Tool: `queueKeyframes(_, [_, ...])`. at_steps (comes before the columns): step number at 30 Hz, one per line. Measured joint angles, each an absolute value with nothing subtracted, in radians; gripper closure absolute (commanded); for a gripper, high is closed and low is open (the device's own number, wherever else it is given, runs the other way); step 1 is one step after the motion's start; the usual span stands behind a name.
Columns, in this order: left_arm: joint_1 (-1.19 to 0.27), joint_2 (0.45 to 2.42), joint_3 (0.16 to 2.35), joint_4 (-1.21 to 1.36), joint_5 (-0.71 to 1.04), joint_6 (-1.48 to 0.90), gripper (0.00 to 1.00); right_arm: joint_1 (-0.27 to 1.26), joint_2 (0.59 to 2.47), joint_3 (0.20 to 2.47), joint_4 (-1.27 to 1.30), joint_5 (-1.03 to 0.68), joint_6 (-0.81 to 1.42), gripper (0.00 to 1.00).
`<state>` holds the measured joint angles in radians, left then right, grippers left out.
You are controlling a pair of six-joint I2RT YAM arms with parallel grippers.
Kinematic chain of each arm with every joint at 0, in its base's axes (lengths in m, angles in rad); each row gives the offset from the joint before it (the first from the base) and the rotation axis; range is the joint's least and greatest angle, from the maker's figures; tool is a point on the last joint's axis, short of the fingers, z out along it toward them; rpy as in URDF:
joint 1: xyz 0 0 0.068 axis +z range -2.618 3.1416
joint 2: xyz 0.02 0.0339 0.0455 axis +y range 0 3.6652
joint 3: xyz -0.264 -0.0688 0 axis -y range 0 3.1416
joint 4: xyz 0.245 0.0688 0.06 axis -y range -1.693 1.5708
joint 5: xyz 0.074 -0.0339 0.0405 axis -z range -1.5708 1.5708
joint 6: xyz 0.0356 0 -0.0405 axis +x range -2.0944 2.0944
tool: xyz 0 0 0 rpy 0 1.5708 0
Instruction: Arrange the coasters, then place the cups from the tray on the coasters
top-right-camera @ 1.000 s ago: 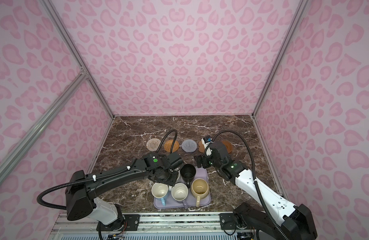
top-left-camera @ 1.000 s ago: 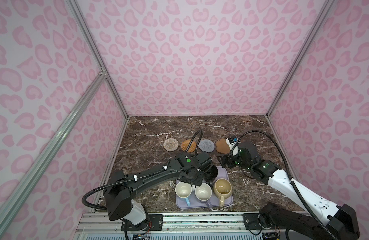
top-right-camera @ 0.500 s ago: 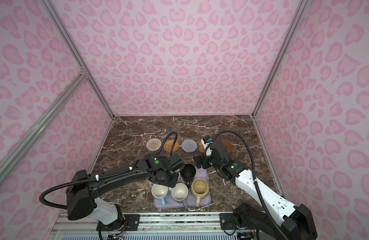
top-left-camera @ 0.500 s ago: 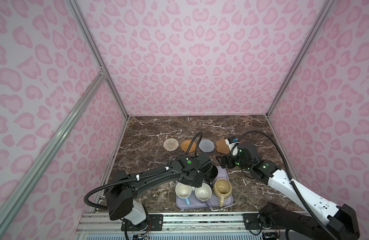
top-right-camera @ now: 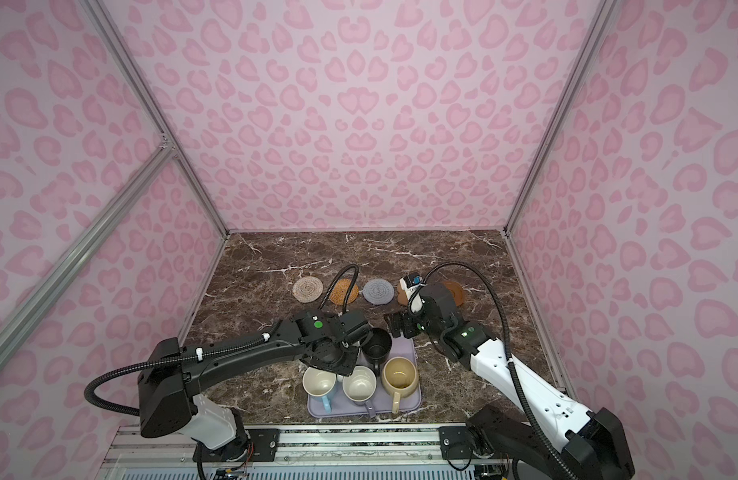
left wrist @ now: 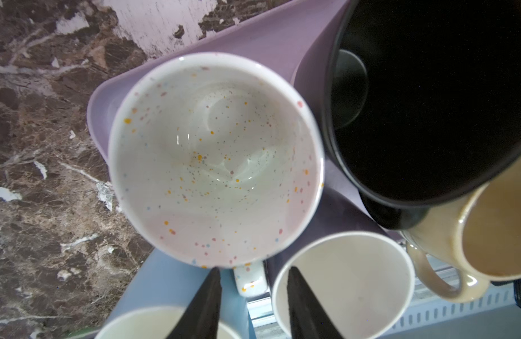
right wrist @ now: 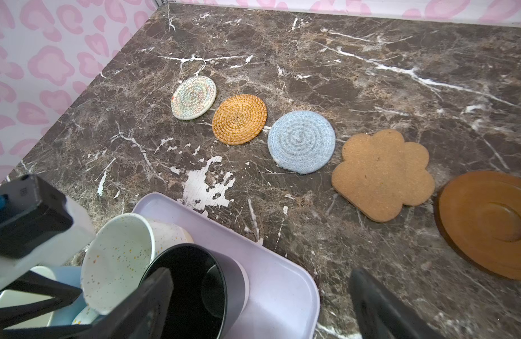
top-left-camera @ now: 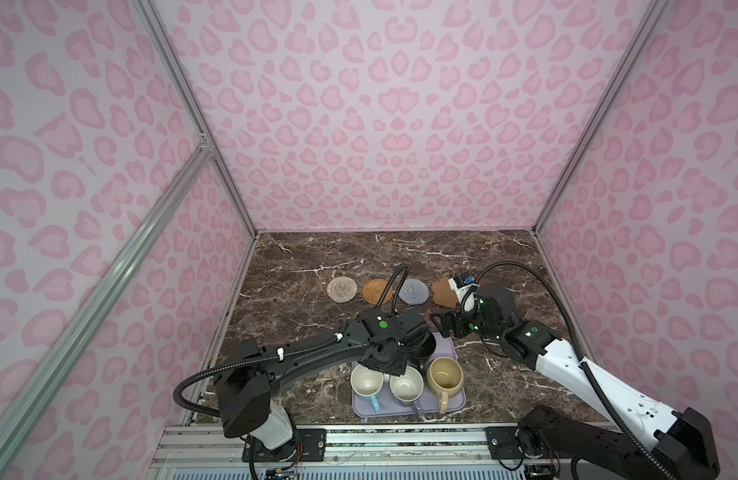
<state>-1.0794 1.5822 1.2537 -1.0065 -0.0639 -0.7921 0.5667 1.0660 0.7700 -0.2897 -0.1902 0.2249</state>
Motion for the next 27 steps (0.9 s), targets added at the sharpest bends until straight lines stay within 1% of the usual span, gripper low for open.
queueKeyframes(24, [-1.094,1.62,1.263,-1.027,-0.092,-0.818,0.61,0.566,1.062,0.761,-0.289,-0.159,0.225,0.03])
queueKeyframes(27, [-1.094,1.625,1.271,-1.04,-0.112,-0.818,0.63,0.566,1.062,0.761,-0.289,-0.159,0.225,0.03])
